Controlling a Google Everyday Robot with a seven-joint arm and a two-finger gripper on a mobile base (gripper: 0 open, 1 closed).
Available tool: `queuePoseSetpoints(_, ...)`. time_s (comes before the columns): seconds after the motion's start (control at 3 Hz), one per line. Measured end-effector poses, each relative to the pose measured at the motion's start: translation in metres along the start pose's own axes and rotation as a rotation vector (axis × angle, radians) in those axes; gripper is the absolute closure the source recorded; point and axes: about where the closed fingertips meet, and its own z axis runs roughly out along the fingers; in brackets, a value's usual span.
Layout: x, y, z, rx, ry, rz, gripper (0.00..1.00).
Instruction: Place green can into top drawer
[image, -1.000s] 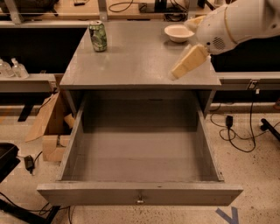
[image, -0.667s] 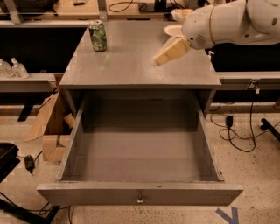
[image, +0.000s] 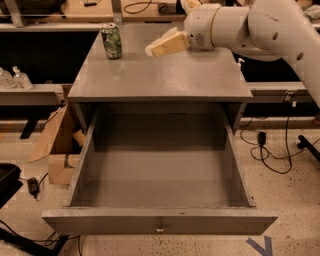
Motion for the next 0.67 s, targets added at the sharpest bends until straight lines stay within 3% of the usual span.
queuePoseSetpoints(0.33,0.000,0.000,-0.001,-0.002,0.003,0.000,0.00)
queuePoseSetpoints(0.67,0.007,-0.006,0.019,-0.014,-0.004,0.006,0.00)
